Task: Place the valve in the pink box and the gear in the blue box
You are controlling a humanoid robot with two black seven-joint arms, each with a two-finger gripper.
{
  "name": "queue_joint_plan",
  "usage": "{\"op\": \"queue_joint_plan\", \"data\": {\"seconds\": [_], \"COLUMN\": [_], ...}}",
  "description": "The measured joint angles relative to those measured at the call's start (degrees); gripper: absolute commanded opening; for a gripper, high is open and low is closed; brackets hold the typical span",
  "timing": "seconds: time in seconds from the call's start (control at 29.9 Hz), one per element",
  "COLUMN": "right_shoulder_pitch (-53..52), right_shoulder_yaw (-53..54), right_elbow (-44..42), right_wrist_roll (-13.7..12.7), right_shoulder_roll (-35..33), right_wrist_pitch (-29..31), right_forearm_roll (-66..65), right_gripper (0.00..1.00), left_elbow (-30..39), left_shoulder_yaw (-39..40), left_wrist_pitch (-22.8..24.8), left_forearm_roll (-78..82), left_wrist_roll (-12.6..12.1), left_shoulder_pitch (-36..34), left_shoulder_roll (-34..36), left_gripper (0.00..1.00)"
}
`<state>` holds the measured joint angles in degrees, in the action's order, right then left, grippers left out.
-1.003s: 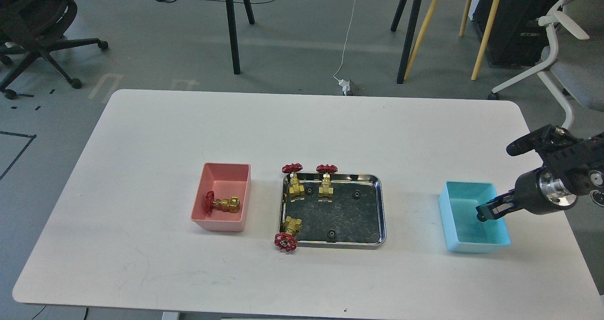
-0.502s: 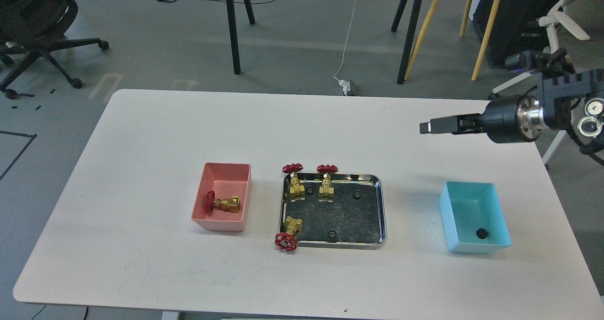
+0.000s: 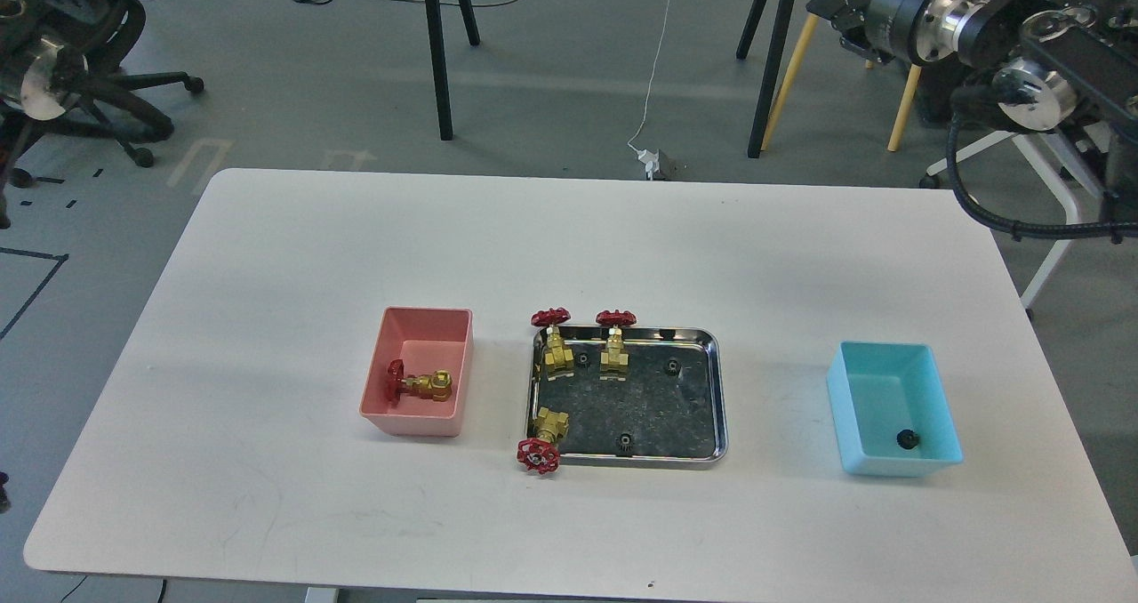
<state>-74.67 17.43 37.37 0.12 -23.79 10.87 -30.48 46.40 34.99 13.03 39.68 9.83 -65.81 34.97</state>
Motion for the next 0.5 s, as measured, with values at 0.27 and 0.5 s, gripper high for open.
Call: {"op": "queue_joint_plan", "data": {"seconds": [0.27, 0.5], "right_shoulder_pitch": [-2.3, -5.3], "right_shoulder_yaw": [-0.2, 0.6], "right_elbow": [-24.6, -35.3], "right_wrist_roll": [-3.0, 0.3], "right_shoulder_roll": [16.2, 23.6], "right_wrist_pitch": [-9.3, -13.6], "right_forearm_roll": [2.7, 4.5], "right_gripper": [0.81, 0.99], "left_elbow": [-3.9, -4.1], "left_shoulder_yaw": [-0.7, -0.7], "left_wrist_pitch": [-0.1, 0.0], "left_forearm_roll": [0.0, 0.4], "left_wrist_roll": [-0.8, -0.8], "left_shoulder_pitch": [-2.8, -2.6], "left_shoulder_roll": [-5.2, -5.7], "left_gripper": [0.99, 0.99]}}
